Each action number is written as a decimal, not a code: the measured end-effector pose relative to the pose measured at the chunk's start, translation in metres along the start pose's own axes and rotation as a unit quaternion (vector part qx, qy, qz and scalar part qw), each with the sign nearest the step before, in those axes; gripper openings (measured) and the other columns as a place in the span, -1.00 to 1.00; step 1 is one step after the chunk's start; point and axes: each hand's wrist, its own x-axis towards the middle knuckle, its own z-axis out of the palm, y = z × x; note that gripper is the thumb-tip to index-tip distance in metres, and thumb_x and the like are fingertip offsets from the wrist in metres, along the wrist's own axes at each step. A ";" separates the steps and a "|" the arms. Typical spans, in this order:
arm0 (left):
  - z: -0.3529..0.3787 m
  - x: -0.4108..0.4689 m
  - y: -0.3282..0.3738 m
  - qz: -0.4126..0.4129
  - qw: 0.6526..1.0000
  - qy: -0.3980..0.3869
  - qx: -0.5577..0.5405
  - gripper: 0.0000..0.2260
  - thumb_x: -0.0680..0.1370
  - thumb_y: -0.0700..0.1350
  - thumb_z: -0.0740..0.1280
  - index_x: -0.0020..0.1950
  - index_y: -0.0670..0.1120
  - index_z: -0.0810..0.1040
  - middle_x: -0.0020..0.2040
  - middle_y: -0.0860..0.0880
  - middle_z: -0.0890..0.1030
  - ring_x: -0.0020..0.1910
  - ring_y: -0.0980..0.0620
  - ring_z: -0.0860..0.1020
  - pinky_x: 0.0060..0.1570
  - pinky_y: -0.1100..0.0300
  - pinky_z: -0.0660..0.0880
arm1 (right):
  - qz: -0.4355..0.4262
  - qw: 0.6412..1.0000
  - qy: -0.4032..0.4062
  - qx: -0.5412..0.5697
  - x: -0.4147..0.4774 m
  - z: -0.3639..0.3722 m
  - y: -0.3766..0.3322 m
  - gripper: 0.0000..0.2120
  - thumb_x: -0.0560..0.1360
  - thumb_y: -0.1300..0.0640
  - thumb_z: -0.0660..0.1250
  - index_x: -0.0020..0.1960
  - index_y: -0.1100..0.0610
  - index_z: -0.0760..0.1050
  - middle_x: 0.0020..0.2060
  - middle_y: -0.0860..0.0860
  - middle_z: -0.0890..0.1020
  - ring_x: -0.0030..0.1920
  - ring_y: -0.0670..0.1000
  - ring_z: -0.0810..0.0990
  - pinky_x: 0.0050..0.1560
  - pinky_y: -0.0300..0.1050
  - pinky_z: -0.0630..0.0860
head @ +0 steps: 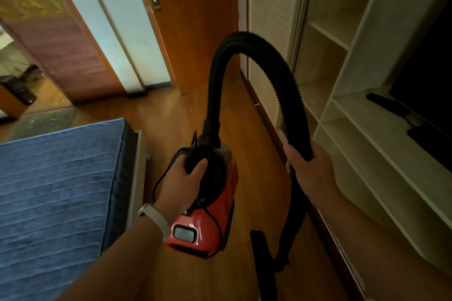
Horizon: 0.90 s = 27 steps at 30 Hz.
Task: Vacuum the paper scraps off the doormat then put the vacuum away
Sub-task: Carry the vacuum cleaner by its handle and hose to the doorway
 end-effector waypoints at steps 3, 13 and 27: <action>0.007 0.030 0.008 -0.005 1.000 0.022 -0.020 -0.95 0.58 0.01 0.36 -0.05 0.07 0.53 -0.11 0.02 0.66 -0.10 0.07 0.64 -0.13 0.06 0.60 | -0.006 1.000 -0.013 0.011 0.038 0.008 -0.006 -0.75 0.53 0.03 0.39 -0.28 0.09 0.50 -0.39 0.00 0.57 -0.47 -0.20 0.51 -0.44 -0.40 0.41; -0.002 0.146 -0.004 -0.022 0.997 0.050 -0.049 -0.97 0.59 0.00 0.34 -0.04 0.08 0.54 -0.09 -0.01 0.66 -0.10 0.03 0.65 -0.13 0.02 0.61 | -0.033 0.998 -0.060 0.018 0.152 0.092 -0.016 -0.79 0.52 0.08 0.41 -0.27 0.02 0.49 -0.37 -0.06 0.56 -0.42 -0.25 0.53 -0.41 -0.43 0.42; -0.086 0.399 -0.020 0.003 0.999 0.010 -0.031 -0.95 0.60 -0.01 0.33 0.02 0.06 0.50 -0.07 0.05 0.63 -0.09 0.15 0.60 -0.24 0.31 0.46 | -0.034 0.999 -0.021 -0.034 0.332 0.247 -0.059 -0.69 0.51 -0.07 0.39 -0.26 0.13 0.51 -0.41 -0.03 0.59 -0.42 -0.11 0.54 -0.40 -0.32 0.47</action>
